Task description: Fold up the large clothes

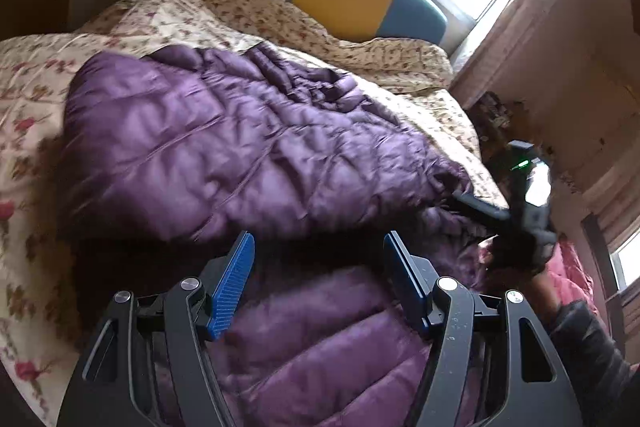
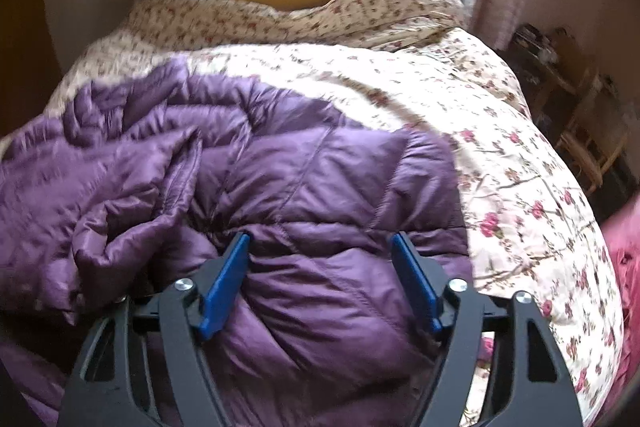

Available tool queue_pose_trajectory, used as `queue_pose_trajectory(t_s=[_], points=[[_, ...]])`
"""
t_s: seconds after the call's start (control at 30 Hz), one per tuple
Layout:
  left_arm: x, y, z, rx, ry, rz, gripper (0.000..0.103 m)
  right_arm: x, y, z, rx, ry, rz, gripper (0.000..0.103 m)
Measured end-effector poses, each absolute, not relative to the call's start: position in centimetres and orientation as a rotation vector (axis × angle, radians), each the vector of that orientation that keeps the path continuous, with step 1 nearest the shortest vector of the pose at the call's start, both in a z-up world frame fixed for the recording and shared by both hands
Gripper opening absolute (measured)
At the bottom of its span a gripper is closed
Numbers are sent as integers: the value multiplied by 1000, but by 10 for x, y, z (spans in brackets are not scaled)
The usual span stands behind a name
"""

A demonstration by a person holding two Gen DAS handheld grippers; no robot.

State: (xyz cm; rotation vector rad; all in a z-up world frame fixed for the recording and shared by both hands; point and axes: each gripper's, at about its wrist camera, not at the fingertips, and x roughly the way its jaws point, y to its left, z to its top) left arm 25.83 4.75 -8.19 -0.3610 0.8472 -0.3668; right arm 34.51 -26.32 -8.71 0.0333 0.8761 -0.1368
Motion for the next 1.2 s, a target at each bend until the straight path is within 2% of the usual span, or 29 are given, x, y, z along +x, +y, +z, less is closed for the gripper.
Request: queue_pose_trajectory(t_s=[0.2, 0.3, 0.37, 0.4, 0.43, 0.53, 0.8, 1.2], points=[[249, 62, -93, -350, 858, -325, 66, 342, -268, -59, 200, 836, -38, 69], [250, 66, -98, -344, 863, -311, 66, 352, -250, -63, 276, 906, 101, 73], [248, 69, -99, -346, 863, -305, 66, 357, -237, -70, 263, 945, 128, 73], [248, 71, -99, -350, 861, -301, 66, 358, -231, -74, 263, 961, 145, 63], [247, 73, -99, -353, 860, -300, 66, 359, -224, -79, 262, 982, 169, 40], [245, 78, -98, -357, 847, -291, 66, 357, -212, -79, 222, 965, 184, 11], [254, 95, -96, -381, 824, -235, 66, 352, -233, -66, 60, 873, -34, 6], [243, 115, -87, -353, 797, -106, 66, 356, -251, -96, 3, 936, -145, 8]])
